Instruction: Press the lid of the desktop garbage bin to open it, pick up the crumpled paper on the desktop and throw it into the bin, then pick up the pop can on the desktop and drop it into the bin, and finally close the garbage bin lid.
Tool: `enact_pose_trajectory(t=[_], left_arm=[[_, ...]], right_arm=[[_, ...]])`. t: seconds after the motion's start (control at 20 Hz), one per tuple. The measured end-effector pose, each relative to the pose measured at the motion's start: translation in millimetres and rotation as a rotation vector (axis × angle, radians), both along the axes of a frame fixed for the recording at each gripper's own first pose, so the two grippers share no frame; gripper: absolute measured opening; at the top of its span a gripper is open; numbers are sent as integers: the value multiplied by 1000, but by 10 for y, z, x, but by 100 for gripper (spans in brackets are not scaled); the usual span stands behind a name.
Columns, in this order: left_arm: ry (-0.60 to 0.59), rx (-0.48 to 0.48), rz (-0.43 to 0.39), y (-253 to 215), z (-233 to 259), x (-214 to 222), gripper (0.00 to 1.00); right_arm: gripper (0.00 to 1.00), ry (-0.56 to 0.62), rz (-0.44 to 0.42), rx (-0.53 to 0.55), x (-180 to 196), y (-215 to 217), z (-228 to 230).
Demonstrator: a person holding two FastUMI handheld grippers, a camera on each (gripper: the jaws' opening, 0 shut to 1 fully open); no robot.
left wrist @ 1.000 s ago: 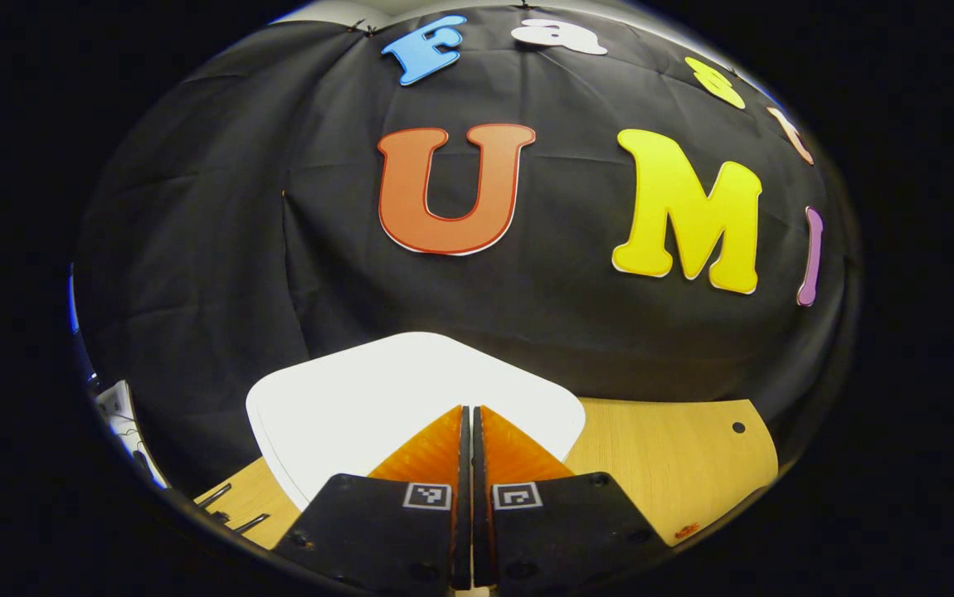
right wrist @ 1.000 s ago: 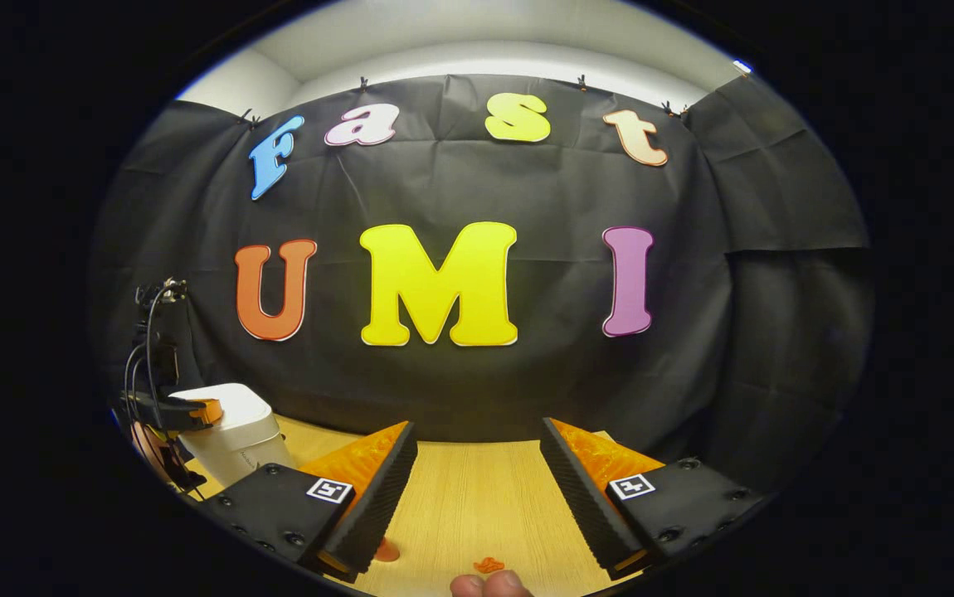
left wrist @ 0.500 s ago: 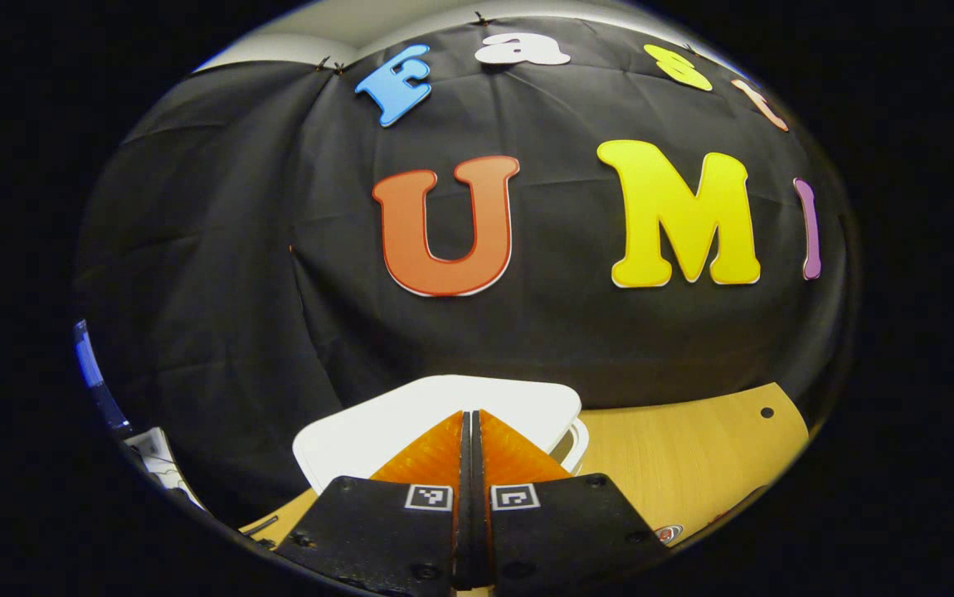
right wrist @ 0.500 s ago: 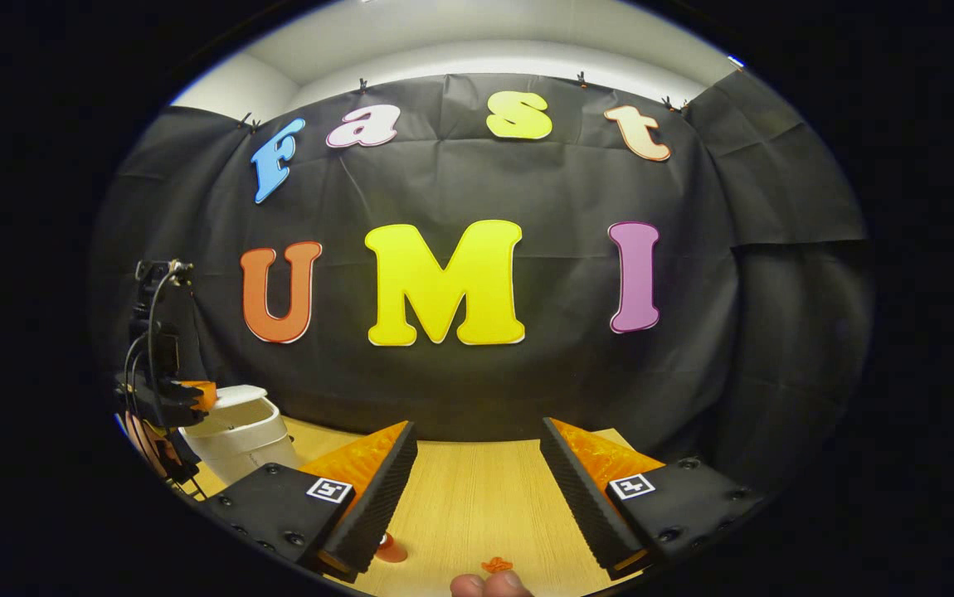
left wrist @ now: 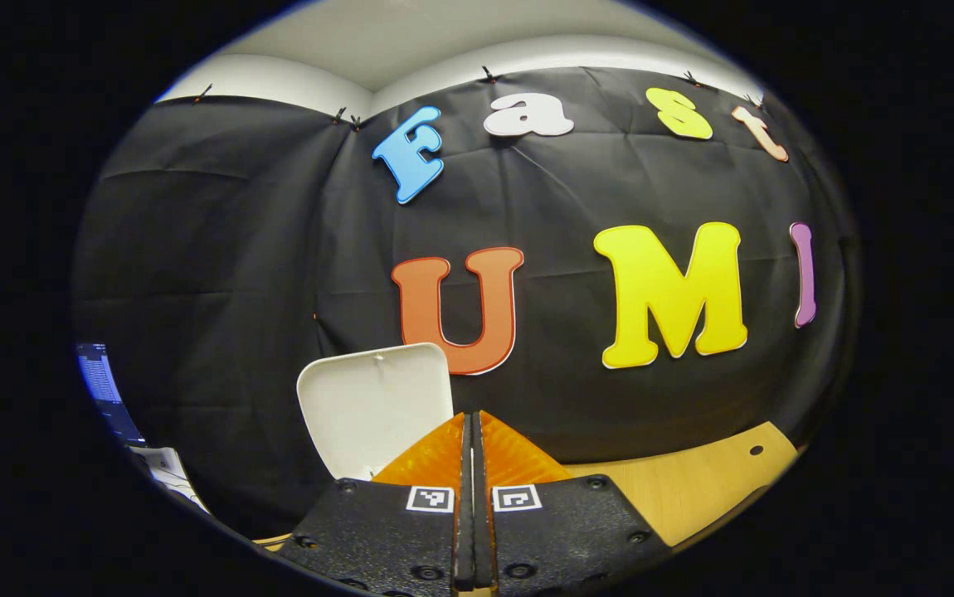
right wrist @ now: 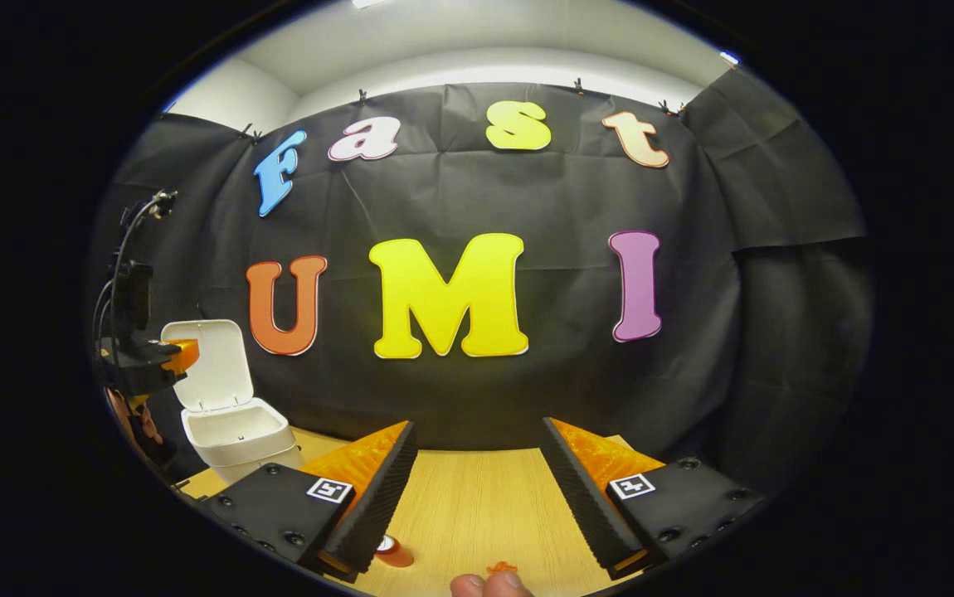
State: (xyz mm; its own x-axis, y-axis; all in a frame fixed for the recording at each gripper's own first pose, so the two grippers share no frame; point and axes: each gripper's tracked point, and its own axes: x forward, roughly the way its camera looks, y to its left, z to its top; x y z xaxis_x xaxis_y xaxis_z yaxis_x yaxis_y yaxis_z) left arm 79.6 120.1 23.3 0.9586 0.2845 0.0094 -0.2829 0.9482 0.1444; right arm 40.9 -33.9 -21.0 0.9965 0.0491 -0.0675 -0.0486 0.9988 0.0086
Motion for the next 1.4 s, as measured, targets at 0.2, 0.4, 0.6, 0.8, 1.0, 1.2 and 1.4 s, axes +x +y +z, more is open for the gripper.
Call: enact_pose_trajectory(t=[0.2,0.4,0.6,0.8,1.0,1.2,1.4], left_arm=[[-50,-5,-77,-291,212,-166,6],[-53,-30,-134,-522,241,-286,40],[-63,-56,-177,-654,239,-370,52],[-69,-51,-239,-799,251,-425,84],[-78,-60,-274,-909,250,-517,93],[-82,-54,-325,-1072,234,-631,96],[-68,-42,-336,-1192,141,-726,96]], right_arm=[[96,-15,-11,-4,-62,-55,53],[96,-33,-22,-2,-111,-90,123],[96,-47,-30,-19,-157,-106,145],[96,-49,-43,-23,-199,-146,139],[96,-47,-55,-36,-237,-214,107],[96,-35,-50,-36,-269,-250,21],[96,35,-4,-36,-269,-228,-320]])
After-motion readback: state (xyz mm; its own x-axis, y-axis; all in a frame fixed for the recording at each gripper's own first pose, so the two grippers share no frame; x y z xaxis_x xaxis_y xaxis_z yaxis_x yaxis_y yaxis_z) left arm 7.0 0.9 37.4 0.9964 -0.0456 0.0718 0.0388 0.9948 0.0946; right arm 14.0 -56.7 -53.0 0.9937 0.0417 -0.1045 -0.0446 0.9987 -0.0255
